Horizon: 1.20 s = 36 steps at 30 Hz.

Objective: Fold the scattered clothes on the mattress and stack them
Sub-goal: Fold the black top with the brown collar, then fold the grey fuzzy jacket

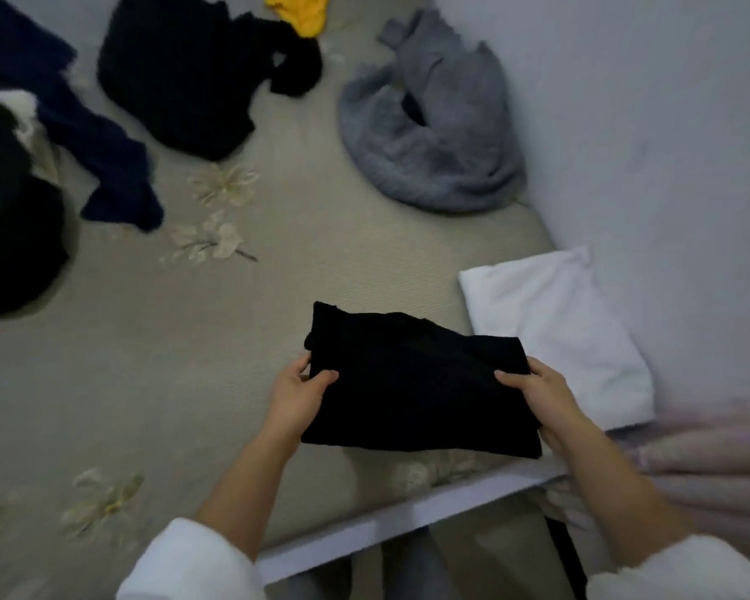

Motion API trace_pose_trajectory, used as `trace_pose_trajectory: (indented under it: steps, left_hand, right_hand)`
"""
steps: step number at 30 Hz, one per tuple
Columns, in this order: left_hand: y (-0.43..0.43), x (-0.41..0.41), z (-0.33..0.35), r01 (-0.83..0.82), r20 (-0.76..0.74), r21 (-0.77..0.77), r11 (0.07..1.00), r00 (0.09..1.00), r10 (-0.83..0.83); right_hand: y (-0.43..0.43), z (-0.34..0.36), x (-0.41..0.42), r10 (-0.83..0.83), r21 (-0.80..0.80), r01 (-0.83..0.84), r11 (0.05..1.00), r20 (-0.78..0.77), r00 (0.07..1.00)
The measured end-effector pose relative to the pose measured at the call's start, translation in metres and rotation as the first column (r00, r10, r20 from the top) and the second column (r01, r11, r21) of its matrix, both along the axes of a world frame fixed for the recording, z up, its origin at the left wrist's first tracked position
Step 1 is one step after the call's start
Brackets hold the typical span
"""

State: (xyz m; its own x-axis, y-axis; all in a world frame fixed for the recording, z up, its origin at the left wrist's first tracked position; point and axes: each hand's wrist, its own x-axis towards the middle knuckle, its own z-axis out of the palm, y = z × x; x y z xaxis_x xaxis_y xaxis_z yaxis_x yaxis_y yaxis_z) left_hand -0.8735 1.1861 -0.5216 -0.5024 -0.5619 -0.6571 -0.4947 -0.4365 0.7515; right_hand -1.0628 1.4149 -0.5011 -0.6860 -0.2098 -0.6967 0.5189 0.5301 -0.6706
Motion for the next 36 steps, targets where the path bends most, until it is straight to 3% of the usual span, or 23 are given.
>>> trace_pose_trajectory:
  steps: [4, 10, 15, 17, 19, 21, 24, 27, 30, 32, 34, 36]
  left_hand:
    - [0.033, -0.095, 0.016, 0.310, -0.044, -0.229, 0.923, 0.944, -0.328]
    - [0.067, -0.237, 0.025, 0.651, 0.051, -0.509, 0.563, 0.676, -0.735]
    - [0.093, -0.342, 0.040, 0.706, 0.183, -0.657, 0.265, 0.490, -0.852]
    - [0.099, -0.374, 0.041, 0.695, 0.215, -0.692, 0.197, 0.459, -0.862]
    - [0.102, -0.395, 0.030, 0.675, 0.268, -0.723, 0.145, 0.468, -0.842]
    - [0.106, -0.399, 0.013, 0.739, 0.459, -0.672, 0.034, 0.453, -0.764]
    - [0.117, -0.371, -0.025, 0.850, 0.654, -0.507, -0.141, 0.274, -0.705]
    - [0.124, -0.336, -0.062, 0.881, 0.689, -0.395, -0.260, 0.098, -0.718]
    - [0.122, -0.310, -0.083, 0.903, 0.744, -0.288, -0.320, 0.001, -0.668]
    - [0.119, -0.304, -0.089, 0.894, 0.751, -0.285, -0.345, -0.015, -0.660]
    - [0.114, -0.306, -0.091, 0.897, 0.722, -0.299, -0.325, -0.010, -0.692]
    - [0.108, -0.308, -0.089, 0.904, 0.660, -0.349, -0.248, 0.049, -0.750]
  right_hand:
    - [0.070, 0.009, -0.032, -0.229, -0.014, 0.229, 0.973, -0.010, 0.973]
    - [0.135, 0.002, -0.067, -0.566, -0.127, 0.559, 0.819, -0.023, 0.824]
    - [0.147, -0.015, -0.087, -0.690, -0.165, 0.678, 0.716, -0.027, 0.723]
    - [0.143, -0.022, -0.087, -0.696, -0.146, 0.684, 0.715, -0.055, 0.716]
    - [0.137, -0.034, -0.083, -0.653, -0.091, 0.647, 0.757, -0.061, 0.755]
    - [0.129, -0.051, -0.075, -0.588, 0.019, 0.592, 0.806, -0.094, 0.803]
    - [0.114, -0.068, -0.068, -0.343, 0.348, 0.431, 0.833, -0.287, 0.895]
    - [0.099, -0.070, -0.072, 0.111, 0.545, 0.145, 0.826, -0.410, 0.905]
    - [0.096, -0.080, -0.087, 0.384, 0.610, -0.194, 0.769, -0.197, 0.902]
    - [0.100, -0.089, -0.099, 0.423, 0.563, -0.360, 0.744, 0.020, 0.906]
    - [0.102, -0.092, -0.112, 0.430, 0.521, -0.434, 0.735, 0.137, 0.892]
    - [0.100, -0.088, -0.125, 0.458, 0.532, -0.475, 0.701, 0.174, 0.872]
